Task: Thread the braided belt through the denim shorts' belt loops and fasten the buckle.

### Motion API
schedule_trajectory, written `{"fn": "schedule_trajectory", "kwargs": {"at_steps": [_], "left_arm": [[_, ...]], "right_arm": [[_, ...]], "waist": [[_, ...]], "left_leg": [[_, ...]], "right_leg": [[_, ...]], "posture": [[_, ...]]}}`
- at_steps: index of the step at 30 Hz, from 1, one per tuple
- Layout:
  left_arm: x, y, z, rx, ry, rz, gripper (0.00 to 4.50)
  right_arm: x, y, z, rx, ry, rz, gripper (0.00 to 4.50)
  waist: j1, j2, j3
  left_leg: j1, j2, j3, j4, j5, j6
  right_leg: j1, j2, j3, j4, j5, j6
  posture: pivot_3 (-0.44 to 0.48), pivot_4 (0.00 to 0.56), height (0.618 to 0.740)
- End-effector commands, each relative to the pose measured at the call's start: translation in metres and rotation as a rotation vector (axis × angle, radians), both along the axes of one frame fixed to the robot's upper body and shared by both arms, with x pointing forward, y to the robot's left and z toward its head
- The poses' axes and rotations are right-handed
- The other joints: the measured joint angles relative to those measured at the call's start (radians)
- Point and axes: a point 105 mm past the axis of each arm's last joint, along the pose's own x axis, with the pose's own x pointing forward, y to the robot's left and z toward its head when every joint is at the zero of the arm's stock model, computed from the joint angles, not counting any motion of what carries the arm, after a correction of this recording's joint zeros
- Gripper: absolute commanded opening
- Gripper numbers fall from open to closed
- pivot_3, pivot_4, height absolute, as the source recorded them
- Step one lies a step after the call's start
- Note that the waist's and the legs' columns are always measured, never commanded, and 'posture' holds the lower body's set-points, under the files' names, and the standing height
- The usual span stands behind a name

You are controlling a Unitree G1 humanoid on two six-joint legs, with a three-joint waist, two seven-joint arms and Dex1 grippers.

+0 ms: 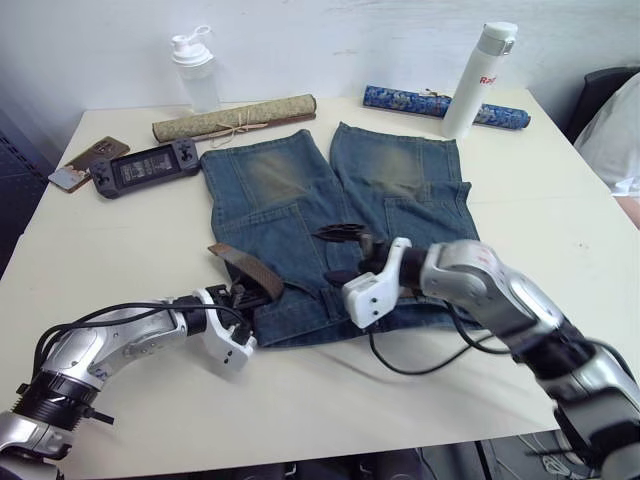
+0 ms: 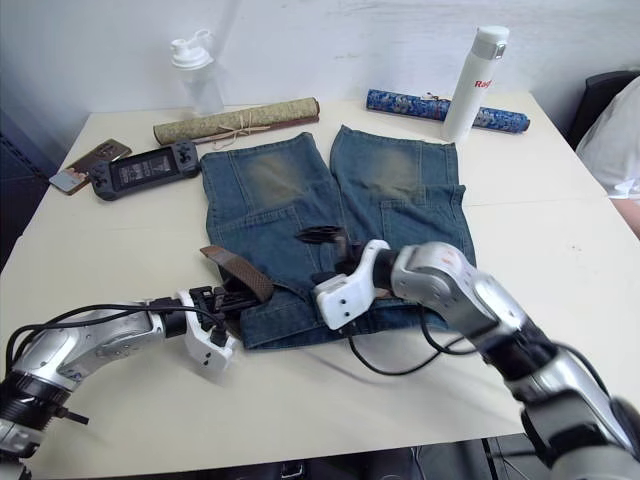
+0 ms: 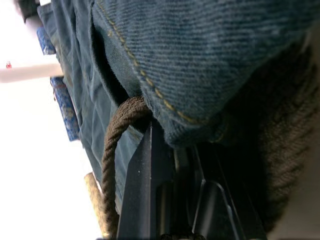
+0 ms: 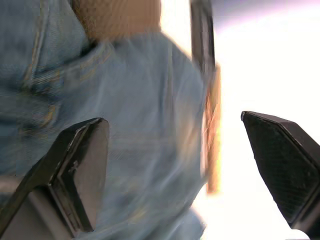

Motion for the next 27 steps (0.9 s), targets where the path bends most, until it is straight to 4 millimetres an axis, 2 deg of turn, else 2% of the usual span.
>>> {"fn": "schedule_trajectory", "kwargs": {"at_steps": [1,3,5,10,15,18,21,22,24,27], "left_arm": [[-0.002,-0.008,-0.003,-0.009,0.022,-0.045,0.06],[0.002,-0.009,0.001,-0.039,0.012,-0.037,0.06],[0.008,-0.004,0.015,-0.197,0.038,0.028,0.06],[0.012,0.020,0.051,-0.483,0.075,0.158,0.06],[0.016,0.043,0.076,-0.608,0.099,0.244,0.06],[0.020,0.037,0.090,-0.654,0.118,0.239,0.06],[0.020,0.009,0.103,-0.607,0.132,0.142,0.06],[0.018,-0.003,0.101,-0.525,0.120,0.089,0.06],[0.009,-0.021,0.083,-0.254,0.074,-0.046,0.06],[0.001,-0.026,0.056,-0.012,0.067,-0.151,0.06]], "right_arm": [[-0.006,0.015,-0.006,-0.115,-0.052,0.157,4.50],[0.000,0.023,-0.005,-0.129,-0.048,0.179,4.50],[0.008,0.019,-0.002,-0.071,0.013,0.134,4.50],[0.015,-0.006,0.006,0.104,0.146,0.010,4.50],[0.014,-0.032,0.013,0.252,0.214,-0.120,4.50],[0.014,-0.043,0.016,0.289,0.213,-0.187,4.50],[0.015,-0.053,0.017,0.335,0.220,-0.253,4.50],[0.015,-0.055,0.017,0.344,0.218,-0.271,4.50],[0.016,-0.060,0.017,0.353,0.213,-0.302,4.50],[0.017,-0.065,0.016,0.351,0.202,-0.329,4.50]], "waist": [[0.001,0.000,0.000],[-0.002,0.000,0.000],[0.002,0.000,0.000],[0.006,-0.001,0.001],[0.004,-0.001,0.001],[0.000,-0.001,0.001],[0.009,-0.002,0.001],[0.011,-0.002,0.001],[0.013,-0.002,0.001],[0.007,-0.002,0.001]], "left_leg": [[0.000,0.000,0.000,0.001,0.000,0.000],[-0.001,-0.001,0.001,0.003,-0.001,0.002],[-0.001,-0.001,0.001,0.004,0.000,0.002],[-0.001,0.000,-0.002,0.006,-0.001,0.003],[-0.001,0.000,-0.003,0.007,0.000,0.002],[-0.001,0.000,-0.003,0.007,0.000,0.002],[-0.002,-0.001,-0.003,0.007,0.000,0.002],[-0.002,-0.001,-0.003,0.007,0.000,0.002],[-0.002,-0.001,-0.002,0.008,0.000,0.002],[-0.001,-0.002,0.000,0.006,-0.001,0.002]], "right_leg": [[0.001,0.000,0.000,0.000,0.000,0.000],[0.001,-0.001,0.000,0.001,0.000,0.001],[0.001,-0.001,0.000,0.003,0.000,0.001],[0.001,-0.002,-0.001,0.005,0.000,0.001],[0.001,-0.001,-0.002,0.005,0.000,0.001],[0.001,-0.001,-0.002,0.005,0.000,0.001],[0.001,0.000,-0.002,0.005,0.000,0.001],[0.002,0.000,-0.002,0.005,0.000,0.001],[0.002,0.000,-0.002,0.005,0.000,0.001],[0.001,0.000,0.000,0.005,0.000,0.001]], "posture": [[0.000,0.150,0.717],[0.000,0.150,0.717],[0.000,0.150,0.717],[0.000,0.150,0.717],[0.000,0.150,0.717],[0.000,0.150,0.717],[0.000,0.150,0.717],[0.000,0.150,0.717],[0.000,0.150,0.717],[0.000,0.150,0.717]]}}
